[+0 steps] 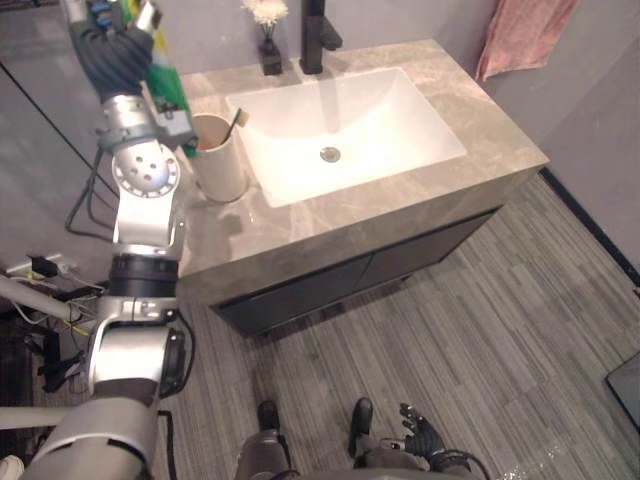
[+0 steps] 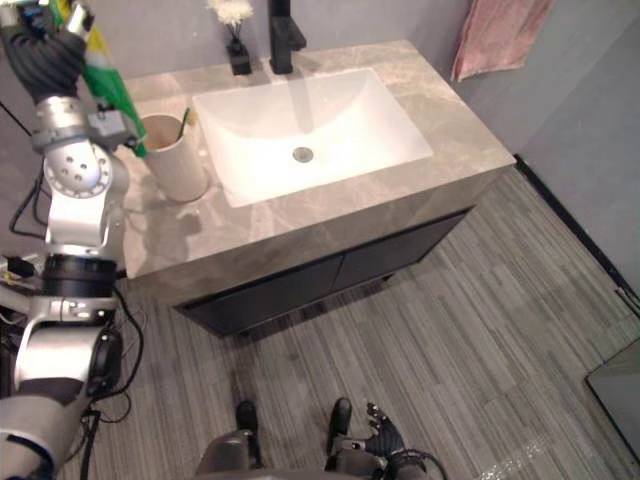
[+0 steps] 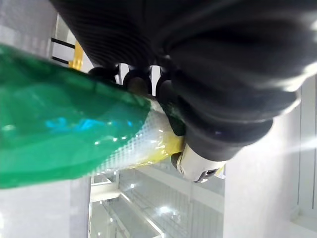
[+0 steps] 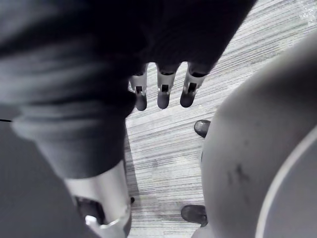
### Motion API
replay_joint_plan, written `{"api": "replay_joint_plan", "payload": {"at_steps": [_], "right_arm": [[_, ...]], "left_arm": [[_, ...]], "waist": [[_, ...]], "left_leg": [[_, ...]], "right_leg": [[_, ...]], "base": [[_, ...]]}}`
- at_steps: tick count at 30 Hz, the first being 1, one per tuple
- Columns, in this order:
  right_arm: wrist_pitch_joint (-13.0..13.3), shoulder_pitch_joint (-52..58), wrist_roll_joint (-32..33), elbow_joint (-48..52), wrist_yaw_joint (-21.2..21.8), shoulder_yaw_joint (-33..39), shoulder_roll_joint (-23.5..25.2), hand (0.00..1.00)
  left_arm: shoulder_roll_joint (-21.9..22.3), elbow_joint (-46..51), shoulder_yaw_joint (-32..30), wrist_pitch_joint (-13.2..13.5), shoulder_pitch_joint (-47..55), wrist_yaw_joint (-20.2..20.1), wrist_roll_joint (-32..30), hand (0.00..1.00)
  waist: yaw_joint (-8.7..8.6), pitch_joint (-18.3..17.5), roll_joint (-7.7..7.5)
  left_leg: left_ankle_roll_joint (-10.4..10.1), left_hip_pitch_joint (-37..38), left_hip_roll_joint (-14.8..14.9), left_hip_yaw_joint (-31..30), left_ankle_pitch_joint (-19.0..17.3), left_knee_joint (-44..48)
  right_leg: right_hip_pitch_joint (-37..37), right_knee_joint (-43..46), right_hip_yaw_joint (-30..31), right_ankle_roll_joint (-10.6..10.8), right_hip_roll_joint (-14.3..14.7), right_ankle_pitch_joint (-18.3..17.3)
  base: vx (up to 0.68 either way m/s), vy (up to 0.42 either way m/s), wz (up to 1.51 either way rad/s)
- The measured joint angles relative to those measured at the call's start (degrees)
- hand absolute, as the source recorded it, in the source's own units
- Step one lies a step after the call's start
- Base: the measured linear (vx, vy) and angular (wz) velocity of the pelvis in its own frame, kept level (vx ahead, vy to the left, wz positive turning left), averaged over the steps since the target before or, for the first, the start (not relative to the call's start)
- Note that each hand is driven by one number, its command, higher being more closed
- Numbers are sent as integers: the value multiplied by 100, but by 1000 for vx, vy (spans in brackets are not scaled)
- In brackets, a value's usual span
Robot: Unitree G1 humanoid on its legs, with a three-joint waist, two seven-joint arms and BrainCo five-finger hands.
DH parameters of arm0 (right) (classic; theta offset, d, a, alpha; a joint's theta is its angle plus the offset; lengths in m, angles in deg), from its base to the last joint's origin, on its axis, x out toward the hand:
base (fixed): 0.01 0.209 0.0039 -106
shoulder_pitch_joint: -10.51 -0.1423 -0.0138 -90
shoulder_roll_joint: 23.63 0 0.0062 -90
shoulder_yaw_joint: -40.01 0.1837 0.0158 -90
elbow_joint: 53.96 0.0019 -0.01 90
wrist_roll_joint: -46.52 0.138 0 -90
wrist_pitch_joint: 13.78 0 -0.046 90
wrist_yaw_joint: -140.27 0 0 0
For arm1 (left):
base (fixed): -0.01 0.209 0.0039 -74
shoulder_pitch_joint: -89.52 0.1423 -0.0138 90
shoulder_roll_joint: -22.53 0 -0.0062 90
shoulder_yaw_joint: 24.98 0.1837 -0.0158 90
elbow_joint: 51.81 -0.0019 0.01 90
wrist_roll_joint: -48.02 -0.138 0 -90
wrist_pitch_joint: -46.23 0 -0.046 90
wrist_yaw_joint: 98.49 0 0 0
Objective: Organize washtable
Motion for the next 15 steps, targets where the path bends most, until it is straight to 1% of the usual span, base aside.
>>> {"api": "replay_joint_plan", "payload": {"at_steps": [4,7,11,15], "right_arm": [[3,83,-93,124,18,-5,4,0],[3,128,-212,212,22,-10,4,0],[2,144,-220,224,20,-12,5,0],[4,233,-219,280,30,-12,21,0]], "left_arm": [[102,-13,244,5,-311,-110,-1,100],[139,-57,342,7,-393,-117,0,100],[138,-87,392,6,-412,-115,13,100],[138,-88,398,6,-447,-117,13,100]], "waist": [[-5,-3,-5],[-7,-12,-19],[-17,-31,-46],[-21,-97,-142]], "left_leg": [[-19,-7,3,-43,-15,-43],[-6,-2,0,-83,-7,-91],[-26,1,-4,-105,14,-116],[-36,45,-18,-108,61,-236]], "right_leg": [[12,9,-18,2,3,-1],[11,17,-42,14,9,-10],[10,20,-56,18,13,-13],[6,19,-50,18,14,-12]], "base": [[-4,-1,3],[-7,-9,6],[1,-3,1],[8,-2,1]]}}
